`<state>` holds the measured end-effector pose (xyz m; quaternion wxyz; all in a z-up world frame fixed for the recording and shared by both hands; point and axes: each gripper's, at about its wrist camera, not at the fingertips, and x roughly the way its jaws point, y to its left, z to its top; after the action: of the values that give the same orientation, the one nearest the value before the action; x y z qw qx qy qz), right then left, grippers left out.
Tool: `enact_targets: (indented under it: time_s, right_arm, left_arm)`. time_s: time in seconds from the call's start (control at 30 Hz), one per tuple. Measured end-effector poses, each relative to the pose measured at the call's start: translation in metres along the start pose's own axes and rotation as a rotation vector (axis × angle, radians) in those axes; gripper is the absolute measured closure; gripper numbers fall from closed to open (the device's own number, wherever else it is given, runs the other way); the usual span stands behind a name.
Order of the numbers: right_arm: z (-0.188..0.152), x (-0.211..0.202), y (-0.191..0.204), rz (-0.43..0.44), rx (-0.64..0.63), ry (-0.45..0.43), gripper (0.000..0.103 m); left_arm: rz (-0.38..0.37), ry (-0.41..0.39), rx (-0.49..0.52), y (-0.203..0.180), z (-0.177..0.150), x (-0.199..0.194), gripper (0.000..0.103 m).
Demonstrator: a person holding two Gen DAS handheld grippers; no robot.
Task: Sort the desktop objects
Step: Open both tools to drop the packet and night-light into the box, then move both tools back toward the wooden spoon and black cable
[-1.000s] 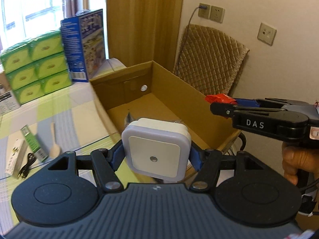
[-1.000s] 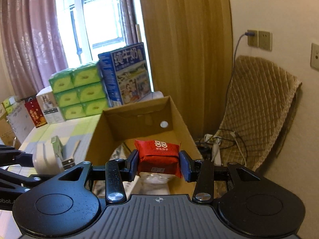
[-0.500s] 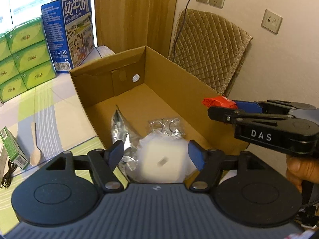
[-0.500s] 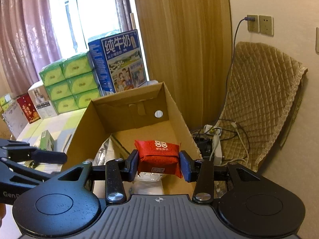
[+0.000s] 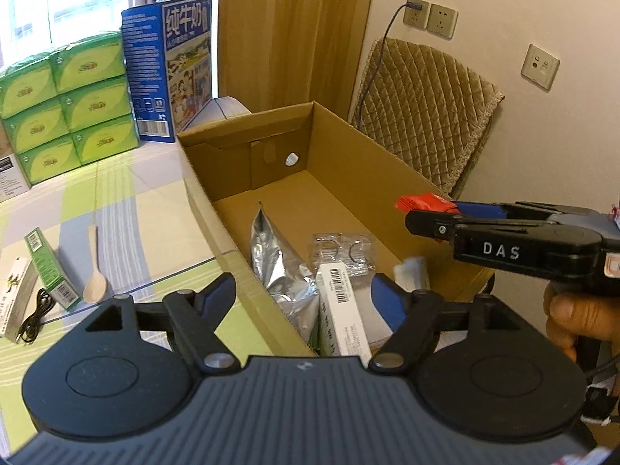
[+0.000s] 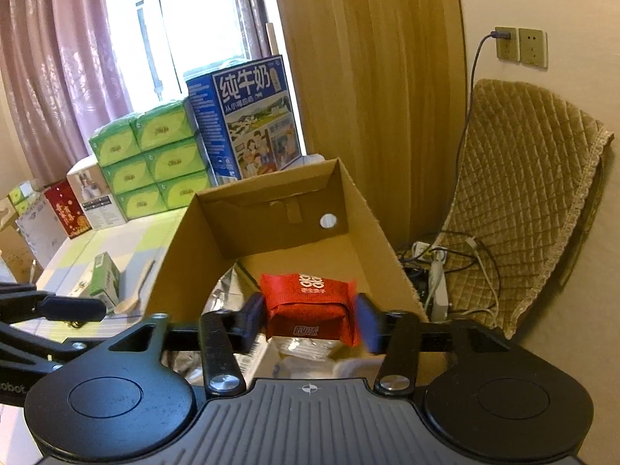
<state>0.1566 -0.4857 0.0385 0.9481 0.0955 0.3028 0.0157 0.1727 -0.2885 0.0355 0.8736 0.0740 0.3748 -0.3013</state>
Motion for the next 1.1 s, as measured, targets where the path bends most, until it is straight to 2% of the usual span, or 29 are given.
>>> enact_targets:
  time_s: [0.4, 0.73, 1.1]
  right_arm:
    - [0.004, -0.028, 0.007, -0.009, 0.021, -0.049, 0.031]
    - [0.002, -0.046, 0.040, 0.033, -0.015, -0.066, 0.026]
    - [-0.020, -0.053, 0.085, 0.094, -0.077, -0.042, 0.013]
  left_arm:
    - [0.041, -0.010, -0.064, 0.023, -0.020, -0.030, 0.025]
    - [0.077, -0.016, -0.093, 0.037, -0.040, -0.059, 0.024]
    - [0.146, -0.002, -0.161, 0.067, -0.078, -0.089, 0.018]
